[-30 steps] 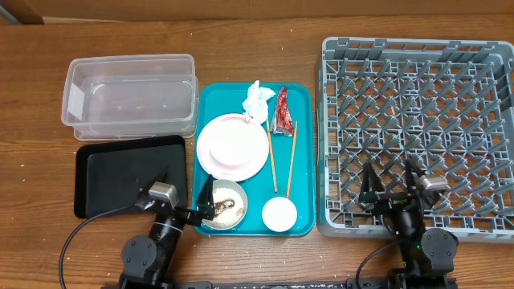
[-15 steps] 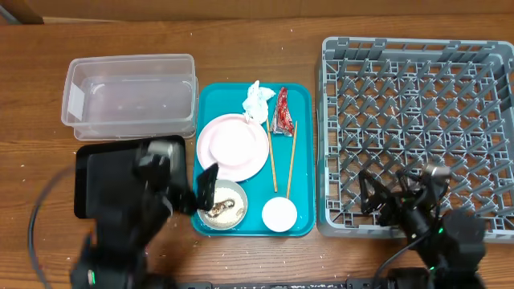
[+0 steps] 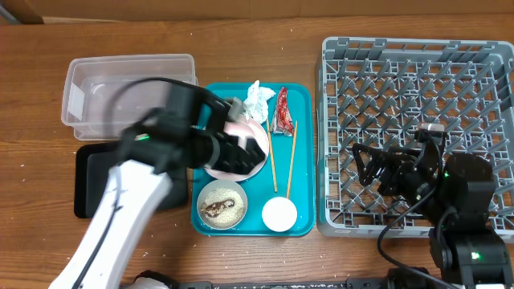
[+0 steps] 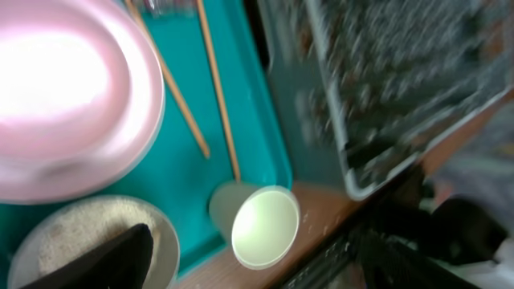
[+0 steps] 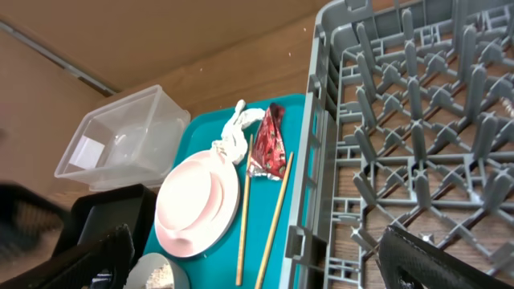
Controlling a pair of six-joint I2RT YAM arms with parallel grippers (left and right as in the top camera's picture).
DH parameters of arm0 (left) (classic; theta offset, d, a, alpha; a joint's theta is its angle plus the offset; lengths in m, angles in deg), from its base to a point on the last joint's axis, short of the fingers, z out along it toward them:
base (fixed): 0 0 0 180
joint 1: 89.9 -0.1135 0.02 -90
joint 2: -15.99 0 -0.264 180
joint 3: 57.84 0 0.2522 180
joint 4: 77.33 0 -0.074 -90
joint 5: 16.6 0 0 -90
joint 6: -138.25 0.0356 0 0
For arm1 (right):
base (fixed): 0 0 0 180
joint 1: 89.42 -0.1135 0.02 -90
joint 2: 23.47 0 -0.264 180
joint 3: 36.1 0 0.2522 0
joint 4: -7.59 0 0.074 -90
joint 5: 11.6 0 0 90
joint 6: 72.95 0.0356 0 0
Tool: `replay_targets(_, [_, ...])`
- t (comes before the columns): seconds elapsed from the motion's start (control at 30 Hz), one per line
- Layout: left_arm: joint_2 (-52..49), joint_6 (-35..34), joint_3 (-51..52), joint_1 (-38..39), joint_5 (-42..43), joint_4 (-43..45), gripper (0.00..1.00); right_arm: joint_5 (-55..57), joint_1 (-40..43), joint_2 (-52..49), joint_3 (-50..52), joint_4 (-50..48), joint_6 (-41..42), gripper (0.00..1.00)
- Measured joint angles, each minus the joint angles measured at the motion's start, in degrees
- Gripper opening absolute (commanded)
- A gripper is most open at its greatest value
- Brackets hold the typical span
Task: Sort waste into correct bins and load items into the dishwasher
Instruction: 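Reach the left gripper to the white paper cup and grasp it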
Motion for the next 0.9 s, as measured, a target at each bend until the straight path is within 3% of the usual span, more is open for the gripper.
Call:
replay_targets(0.13, [-4.98, -0.72, 0.24, 9.79, -9.11, -4.42, 0.81, -0.17, 0.02, -1.01, 0.00, 0.02, 0.48, 1.00])
replay_targets(0.33, [-11.41, -3.58, 2.56, 19.10, -18.12, -2.73, 0.76, -0.20, 0.02, -2.49, 0.00, 1.44, 0.83, 1.00])
replay_targets(0.4, [-13.68, -4.90, 3.39, 20.04, -19.87, -1.20, 0.66, -0.20, 0.02, -2.89, 0.00, 2.01, 0.81, 1.00])
replay_targets(0.5, [-17.16, -6.16, 4.04, 20.11, -20.92, 0.24, 0.39, -0.20, 0.02, -3.34, 0.02, 2.91, 0.81, 1.00])
replay_targets(0.57, [-18.73, -6.62, 4.26, 20.06, -21.33, 0.74, 0.13, -0.22, 0.00, -3.65, 0.00, 2.99, 0.83, 1.00])
replay_targets(0.6, [-19.30, -6.75, 4.28, 20.06, -21.40, 0.72, 0.04, -0.22, 0.00, -3.74, 0.00, 2.97, 0.81, 1.00])
replay_targets(0.9, [-18.71, -6.23, 0.22, 14.69, -17.25, -3.63, 0.04, -0.94, 0.00, -3.82, 0.00, 2.95, 0.79, 1.00])
